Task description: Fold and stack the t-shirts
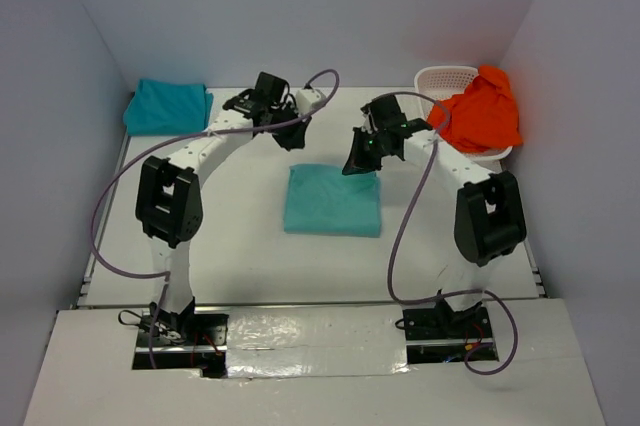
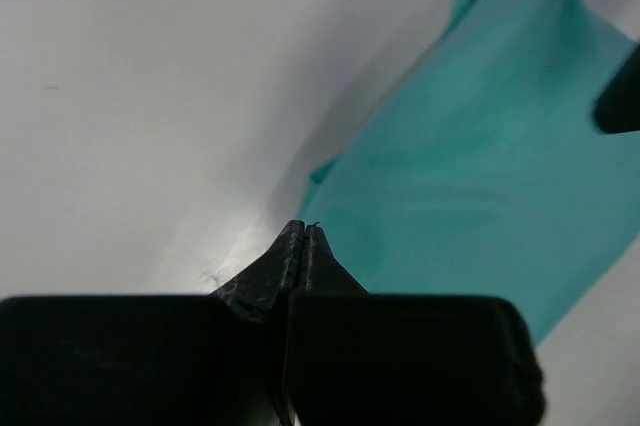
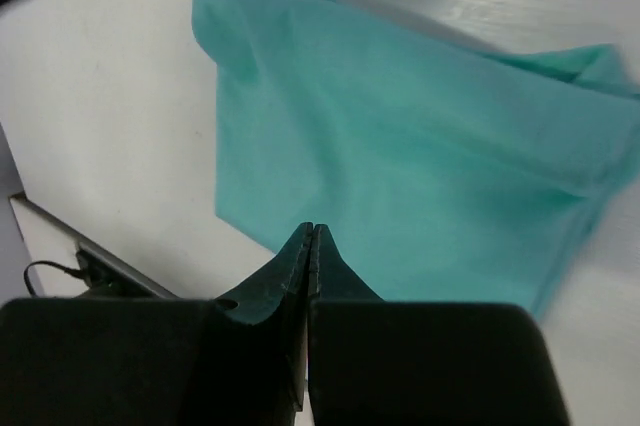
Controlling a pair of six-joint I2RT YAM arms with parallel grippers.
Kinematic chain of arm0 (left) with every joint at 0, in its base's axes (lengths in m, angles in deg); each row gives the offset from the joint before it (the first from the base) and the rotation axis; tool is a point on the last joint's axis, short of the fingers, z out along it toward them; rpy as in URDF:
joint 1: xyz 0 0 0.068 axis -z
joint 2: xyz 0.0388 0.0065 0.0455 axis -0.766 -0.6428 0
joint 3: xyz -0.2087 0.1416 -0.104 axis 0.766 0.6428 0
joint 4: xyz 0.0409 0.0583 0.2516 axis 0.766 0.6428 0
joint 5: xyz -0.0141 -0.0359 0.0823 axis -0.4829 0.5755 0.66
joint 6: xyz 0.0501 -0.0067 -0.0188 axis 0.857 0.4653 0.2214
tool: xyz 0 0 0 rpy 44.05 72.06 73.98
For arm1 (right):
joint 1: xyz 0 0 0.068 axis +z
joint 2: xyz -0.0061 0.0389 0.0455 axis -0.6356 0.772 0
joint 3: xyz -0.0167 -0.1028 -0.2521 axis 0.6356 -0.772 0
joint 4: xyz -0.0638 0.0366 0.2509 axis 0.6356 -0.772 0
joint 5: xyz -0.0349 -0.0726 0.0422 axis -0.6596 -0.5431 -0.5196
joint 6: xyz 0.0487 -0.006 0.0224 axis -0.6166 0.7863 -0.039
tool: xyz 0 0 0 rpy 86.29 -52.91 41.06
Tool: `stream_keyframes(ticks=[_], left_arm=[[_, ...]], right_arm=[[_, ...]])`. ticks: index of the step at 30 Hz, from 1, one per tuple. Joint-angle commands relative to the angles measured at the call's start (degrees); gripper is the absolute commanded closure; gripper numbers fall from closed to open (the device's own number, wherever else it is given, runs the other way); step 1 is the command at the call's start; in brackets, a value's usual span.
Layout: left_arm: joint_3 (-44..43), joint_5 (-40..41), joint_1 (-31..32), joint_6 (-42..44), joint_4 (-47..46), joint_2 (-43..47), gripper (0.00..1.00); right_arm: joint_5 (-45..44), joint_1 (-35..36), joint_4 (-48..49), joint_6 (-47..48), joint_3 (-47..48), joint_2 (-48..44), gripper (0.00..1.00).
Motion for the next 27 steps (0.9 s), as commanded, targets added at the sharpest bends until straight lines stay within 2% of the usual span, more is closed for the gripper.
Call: stream_keyframes(ticks=[1, 4, 13, 16, 20, 27], left_arm=[[6.0, -9.5, 1.7, -6.6, -1.9, -0.8, 0.95], [7.0, -8.9, 1.7, -8.5, -3.9, -2.8, 0.94], [5.8, 1.3, 0.3, -9.5, -7.3, -9.9, 0.92], [5.7, 3.1, 0.0, -8.5, -7.7, -10.7, 0.84], [5.1, 3.2, -0.1, -8.5, -7.9, -10.3, 0.63], [-6.3, 7.0, -4.0, -14.2, -2.9, -9.7, 0.54]], right_arm=[[0.0, -1.3, 3.6, -4.9, -1.6, 5.3, 1.00], [0.9, -3.2, 3.2, -4.6, -0.1, 9.5, 1.00], [1.6, -10.7, 8.5, -6.5, -1.1, 16.1, 1.00], [1.8, -11.7, 8.7, -6.2, -1.1, 19.0, 1.00], [2.2, -11.9, 8.8, -6.3, -0.9, 19.8, 1.00], [-1.7, -12.1, 1.7, -1.9, 6.8, 13.4, 0.99]])
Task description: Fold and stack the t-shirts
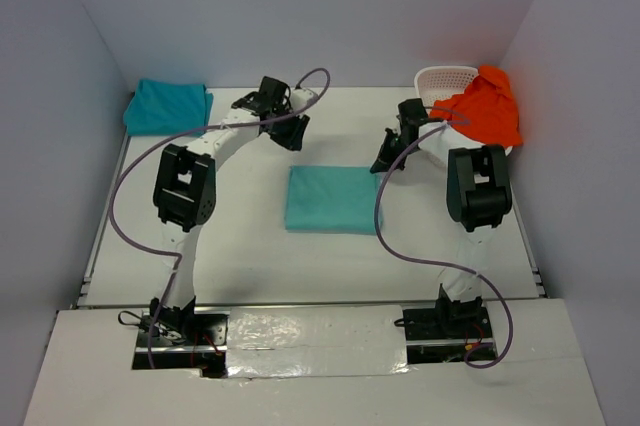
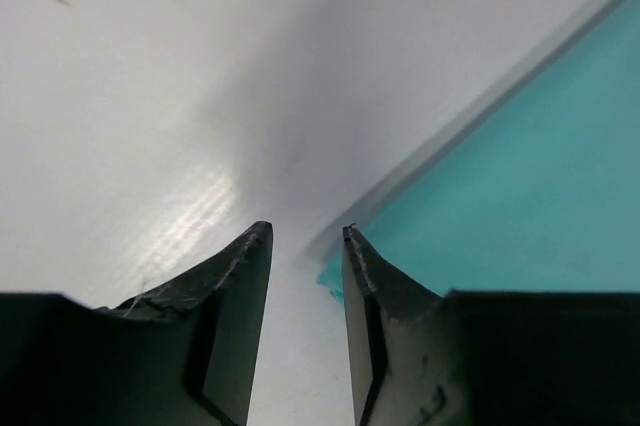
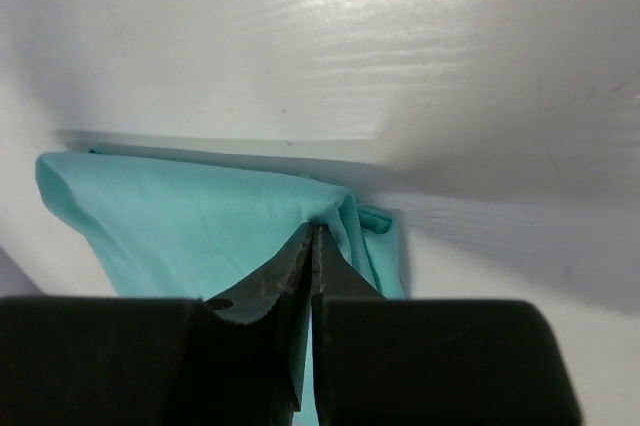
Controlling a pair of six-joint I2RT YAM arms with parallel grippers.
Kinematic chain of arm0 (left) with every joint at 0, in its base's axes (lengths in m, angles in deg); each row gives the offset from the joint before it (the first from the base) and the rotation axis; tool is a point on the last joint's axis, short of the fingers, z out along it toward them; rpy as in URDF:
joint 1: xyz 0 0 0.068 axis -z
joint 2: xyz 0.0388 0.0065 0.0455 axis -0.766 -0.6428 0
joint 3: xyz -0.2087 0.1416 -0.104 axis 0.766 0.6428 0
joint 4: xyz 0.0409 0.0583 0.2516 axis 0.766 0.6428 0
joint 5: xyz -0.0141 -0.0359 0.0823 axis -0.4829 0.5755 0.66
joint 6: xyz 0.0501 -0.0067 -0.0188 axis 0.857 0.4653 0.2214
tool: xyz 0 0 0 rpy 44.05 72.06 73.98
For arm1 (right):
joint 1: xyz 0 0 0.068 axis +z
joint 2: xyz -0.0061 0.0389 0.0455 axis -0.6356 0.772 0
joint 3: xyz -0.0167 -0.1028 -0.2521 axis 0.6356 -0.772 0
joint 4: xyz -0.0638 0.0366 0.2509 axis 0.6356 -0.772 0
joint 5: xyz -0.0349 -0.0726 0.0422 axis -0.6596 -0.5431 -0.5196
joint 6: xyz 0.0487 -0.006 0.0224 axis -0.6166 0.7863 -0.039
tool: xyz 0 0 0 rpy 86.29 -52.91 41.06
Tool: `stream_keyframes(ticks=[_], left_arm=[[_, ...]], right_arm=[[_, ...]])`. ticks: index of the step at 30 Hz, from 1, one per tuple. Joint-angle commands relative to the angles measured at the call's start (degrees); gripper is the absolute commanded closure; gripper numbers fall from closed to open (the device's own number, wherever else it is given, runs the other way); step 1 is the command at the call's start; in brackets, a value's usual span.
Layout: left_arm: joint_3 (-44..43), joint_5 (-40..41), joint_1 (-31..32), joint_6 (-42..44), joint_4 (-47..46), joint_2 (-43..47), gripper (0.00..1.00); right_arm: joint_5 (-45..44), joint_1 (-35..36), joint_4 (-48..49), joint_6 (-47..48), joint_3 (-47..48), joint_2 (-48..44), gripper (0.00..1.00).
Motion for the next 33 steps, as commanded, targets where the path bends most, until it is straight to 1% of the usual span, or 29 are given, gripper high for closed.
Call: stream_keyframes(ticks=[1, 2, 3, 4, 5, 6, 7, 8, 9, 10, 11, 13, 14, 15, 17, 23, 26, 27, 28, 30, 31, 33], left_arm=[[-5.8, 1.1, -3.9, -6.2, 1.5, 3.8, 0.53], [-4.9, 1.3, -4.6, -7.4, 0.6, 5.8, 0.46], [-1.7, 1.5, -5.4, -8.3, 0.1, 7.6, 0.42], [0.2, 1.6, -5.6, -11.1, 0.1, 11.0, 0.34], [2.1, 1.5, -5.5, -11.9, 0.7, 12.5, 0.20], [6.4, -0.2, -5.4, -13.1, 1.1, 13.5, 0.15], [9.0, -2.6, -5.3, -15.5, 1.2, 15.3, 0.01], [11.5, -5.8, -4.5, -16.7, 0.6, 16.0, 0.01], [16.5, -7.1, -3.9, -17.5, -0.1, 16.4, 0.01], [18.7, -7.8, -3.1, -18.1, -0.7, 17.3, 0.01], [22.2, -6.6, -1.6, -18.4, -1.3, 17.8, 0.01], [24.8, -6.4, -0.8, -19.8, -3.5, 18.6, 0.01], [27.3, -7.6, -0.7, -20.7, -4.5, 18.9, 0.01], [28.1, -7.6, -0.5, -22.2, -6.5, 19.0, 0.01], [28.7, -6.3, -0.4, -22.9, -7.1, 18.2, 0.01], [27.9, -7.0, 1.0, -26.3, -7.4, 12.6, 0.01], [30.1, -12.3, 2.3, -29.0, -10.6, 11.0, 0.01], [30.6, -14.7, 2.8, -29.7, -11.0, 10.5, 0.05], [30.9, -15.7, 3.5, -30.4, -12.3, 10.0, 0.17], [32.4, -17.8, 3.6, -33.1, -13.8, 8.4, 0.30], [32.6, -19.4, 3.6, -33.6, -14.2, 7.7, 0.32], [32.2, -20.0, 3.6, -33.8, -13.7, 5.7, 0.35]], right_arm=[[-3.8, 0.3, -4.4, 3.7, 5.1, -5.7, 0.90], [-4.2, 0.3, -5.3, 4.6, 5.3, -8.2, 0.84], [-5.0, 0.4, -7.0, 4.9, 5.2, -9.4, 0.73], [-5.1, 0.3, -7.6, 5.2, 4.8, -10.5, 0.72], [-5.0, 0.3, -8.1, 5.4, 4.2, -12.5, 0.71], [-4.4, 0.3, -8.3, 5.4, 2.5, -13.5, 0.68], [-3.9, 0.3, -8.5, 5.3, 1.3, -14.3, 0.68], [-3.4, 0.3, -8.4, 5.1, -1.1, -15.7, 0.68], [-3.0, 0.4, -7.8, 4.9, -2.2, -16.3, 0.68], [-2.1, 0.3, -7.6, 4.6, -3.4, -16.7, 0.67], [-1.9, 0.4, -7.2, 4.4, -5.8, -17.6, 0.67], [-1.0, 0.3, -6.2, 3.9, -8.0, -18.3, 0.66], [-0.6, 0.4, -5.8, 3.6, -10.2, -18.9, 0.66], [-0.5, 0.4, -5.4, 3.3, -11.2, -19.0, 0.66], [-0.2, 0.4, -4.3, 2.7, -14.6, -19.6, 0.66], [0.8, 1.3, -1.2, 2.0, -18.1, -18.4, 0.66], [0.6, 1.3, -0.1, 1.6, -18.9, -18.3, 0.66], [0.9, 1.4, 0.1, 1.4, -19.1, -18.2, 0.66], [1.2, 1.5, 0.4, 1.2, -19.5, -17.8, 0.66], [2.3, 1.5, 1.5, 0.6, -19.8, -17.4, 0.66], [2.5, 1.5, 1.9, 0.5, -20.5, -17.2, 0.66], [3.0, 1.6, 2.9, -0.2, -20.8, -17.1, 0.67]])
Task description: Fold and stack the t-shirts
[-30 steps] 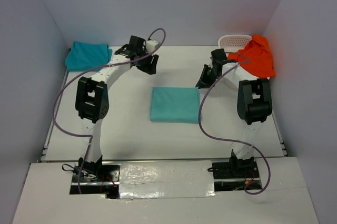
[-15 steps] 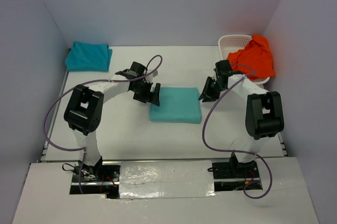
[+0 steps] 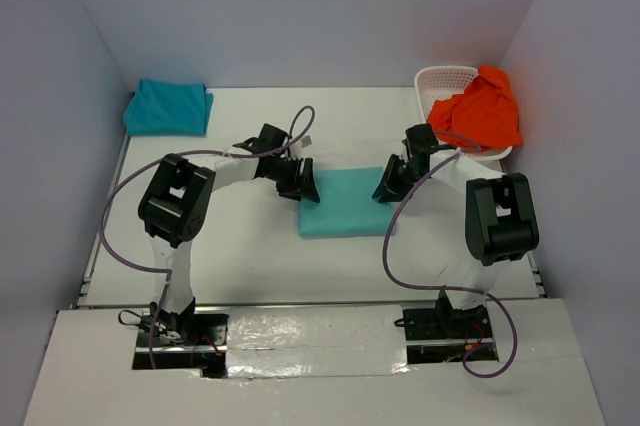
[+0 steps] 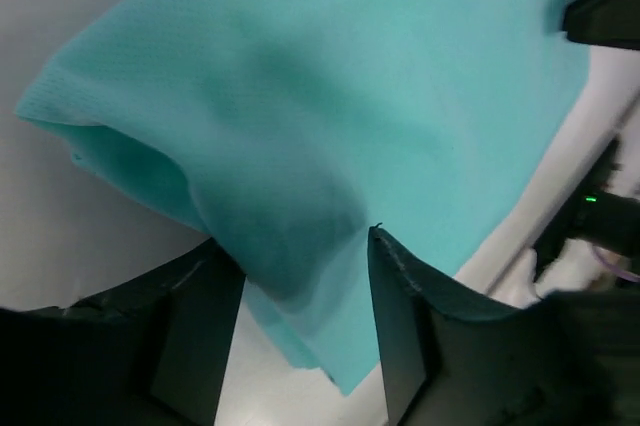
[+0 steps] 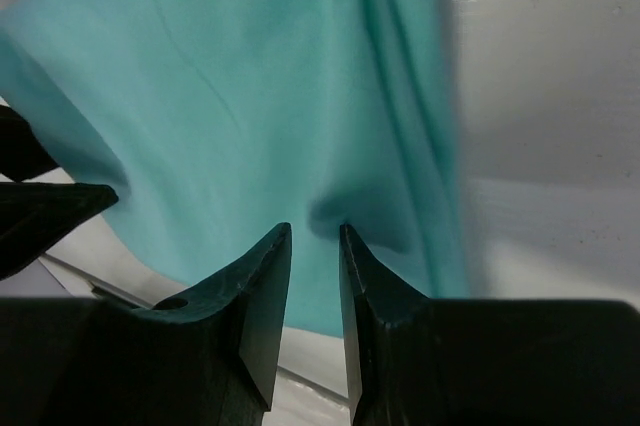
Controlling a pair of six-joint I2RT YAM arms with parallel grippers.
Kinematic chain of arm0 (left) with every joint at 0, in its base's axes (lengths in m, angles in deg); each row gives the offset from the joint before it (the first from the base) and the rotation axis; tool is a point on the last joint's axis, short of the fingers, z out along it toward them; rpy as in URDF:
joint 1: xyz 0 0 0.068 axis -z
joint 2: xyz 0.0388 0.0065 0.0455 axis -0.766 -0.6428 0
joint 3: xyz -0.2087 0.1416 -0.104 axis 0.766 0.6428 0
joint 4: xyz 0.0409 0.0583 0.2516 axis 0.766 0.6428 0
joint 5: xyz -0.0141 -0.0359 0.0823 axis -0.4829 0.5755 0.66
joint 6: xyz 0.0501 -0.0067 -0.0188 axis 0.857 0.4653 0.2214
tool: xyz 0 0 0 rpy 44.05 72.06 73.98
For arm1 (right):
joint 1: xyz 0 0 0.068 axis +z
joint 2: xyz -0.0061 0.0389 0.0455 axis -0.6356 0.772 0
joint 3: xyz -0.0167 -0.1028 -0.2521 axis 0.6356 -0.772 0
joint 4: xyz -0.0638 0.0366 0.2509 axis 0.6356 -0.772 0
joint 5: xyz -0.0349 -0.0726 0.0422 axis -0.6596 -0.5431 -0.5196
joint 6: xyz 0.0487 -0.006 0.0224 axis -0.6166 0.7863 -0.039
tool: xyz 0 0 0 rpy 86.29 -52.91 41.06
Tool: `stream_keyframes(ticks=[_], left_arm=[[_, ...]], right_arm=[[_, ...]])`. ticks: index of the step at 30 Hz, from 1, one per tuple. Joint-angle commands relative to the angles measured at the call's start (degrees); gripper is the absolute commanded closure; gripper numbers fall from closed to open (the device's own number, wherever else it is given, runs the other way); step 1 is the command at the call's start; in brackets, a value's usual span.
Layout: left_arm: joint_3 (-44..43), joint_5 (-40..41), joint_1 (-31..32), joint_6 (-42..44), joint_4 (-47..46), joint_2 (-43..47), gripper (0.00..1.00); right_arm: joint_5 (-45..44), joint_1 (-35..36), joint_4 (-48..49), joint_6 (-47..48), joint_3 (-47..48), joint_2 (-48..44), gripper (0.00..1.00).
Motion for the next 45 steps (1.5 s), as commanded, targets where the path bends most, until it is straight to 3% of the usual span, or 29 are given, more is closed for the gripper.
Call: stream_keyframes(ticks=[1, 2, 3, 5, 6, 8, 12, 15, 18, 20, 26, 35, 45], left_arm=[[1.6, -4.3, 0.5, -2.9, 0.9, -5.5, 0.37], [1.3, -5.2, 0.5, -3.6, 1.0, -7.0, 0.42], [0.9, -6.2, 0.5, -3.9, 1.0, -7.9, 0.56], [-1.4, -8.9, 0.4, -4.3, 0.8, -9.7, 0.70], [-2.5, -9.6, 0.2, -4.3, 0.6, -10.1, 0.88], [-6.0, -10.8, -0.9, -3.5, 1.0, -10.4, 1.00], [-10.0, -10.7, -6.0, -0.6, 5.2, -8.6, 1.00], [-21.5, -5.8, -11.1, 15.4, 17.8, -9.9, 1.00], [-33.8, 4.9, -12.9, 32.1, 32.0, -13.4, 1.00], [-38.7, 14.6, -14.1, 36.8, 35.0, -14.2, 1.00], [-47.3, 35.1, -17.3, 46.2, 31.9, -16.8, 1.00], [-46.4, 57.9, -19.5, 58.7, 9.7, -13.2, 1.00], [-49.3, 57.1, -29.5, 56.9, 2.9, -13.6, 1.00]], right_arm=[[1.6, 0.5, 3.2, -1.2, -1.5, 1.0, 0.67], [1.7, 0.5, 3.8, -1.3, -1.6, 1.1, 0.67], [2.2, 0.5, 4.1, -1.6, -1.7, 1.0, 0.67], [2.5, 0.5, 4.5, -1.7, -2.1, 0.8, 0.67], [2.7, 0.5, 4.5, -1.9, -2.2, 0.4, 0.67], [2.7, 0.3, 3.8, -1.7, -2.1, -0.1, 0.67], [1.7, -0.1, 1.1, 0.1, -0.6, -3.0, 0.67], [0.8, -0.2, -1.9, 1.7, 1.0, -5.0, 0.68], [0.5, -0.2, -3.4, 2.6, 2.4, -6.3, 0.68], [0.1, -0.2, -3.9, 3.1, 3.2, -6.5, 0.68], [-0.5, -0.2, -5.2, 4.2, 4.6, -5.1, 0.68], [-2.2, -0.2, -6.8, 5.6, 5.2, -4.5, 0.69], [-2.5, -0.2, -7.0, 6.3, 3.3, -3.4, 0.69]])
